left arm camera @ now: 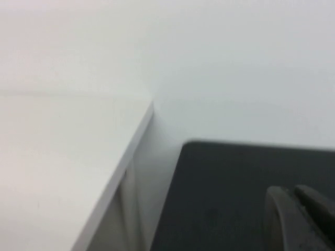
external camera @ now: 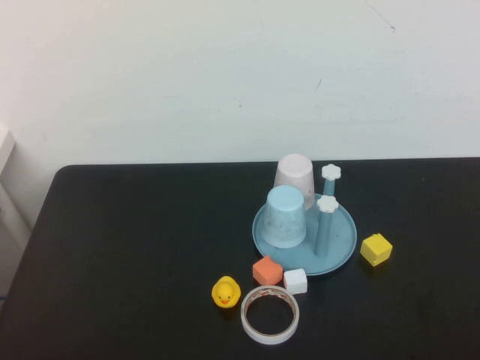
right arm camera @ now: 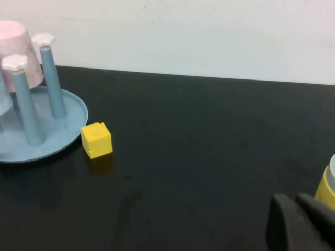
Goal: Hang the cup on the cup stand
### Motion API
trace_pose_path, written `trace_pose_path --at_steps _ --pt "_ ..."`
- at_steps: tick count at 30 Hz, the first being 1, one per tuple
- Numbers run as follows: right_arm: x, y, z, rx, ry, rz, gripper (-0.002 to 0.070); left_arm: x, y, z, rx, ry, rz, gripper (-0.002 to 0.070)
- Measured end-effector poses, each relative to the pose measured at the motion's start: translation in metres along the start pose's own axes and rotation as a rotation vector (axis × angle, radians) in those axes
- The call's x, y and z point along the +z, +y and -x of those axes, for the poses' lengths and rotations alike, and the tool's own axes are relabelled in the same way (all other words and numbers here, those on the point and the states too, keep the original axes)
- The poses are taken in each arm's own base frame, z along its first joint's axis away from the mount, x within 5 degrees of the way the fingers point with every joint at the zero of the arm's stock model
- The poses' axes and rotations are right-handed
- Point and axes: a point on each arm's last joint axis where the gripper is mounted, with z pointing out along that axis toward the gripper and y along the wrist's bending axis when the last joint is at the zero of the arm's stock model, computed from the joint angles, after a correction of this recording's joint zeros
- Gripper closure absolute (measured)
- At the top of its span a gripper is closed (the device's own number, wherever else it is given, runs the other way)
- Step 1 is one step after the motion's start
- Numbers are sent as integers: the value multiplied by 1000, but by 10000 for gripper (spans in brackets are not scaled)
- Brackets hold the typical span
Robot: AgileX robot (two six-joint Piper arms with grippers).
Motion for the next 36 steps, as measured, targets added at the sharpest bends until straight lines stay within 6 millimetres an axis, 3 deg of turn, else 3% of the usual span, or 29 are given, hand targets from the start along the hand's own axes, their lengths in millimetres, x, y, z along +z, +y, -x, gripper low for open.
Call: trace_pose_path --at_steps 3,14,23,36 --pt "0 0 0 0 0 0 675 2 1 -12 14 39 5 676" --pt "0 0 0 0 0 0 675 -1 -2 -25 218 163 -66 676" --pt "0 0 0 0 0 0 675 -2 -7 -28 128 201 -141 676" --pt "0 0 0 1 0 0 676 -3 -10 -28 160 205 -205 676"
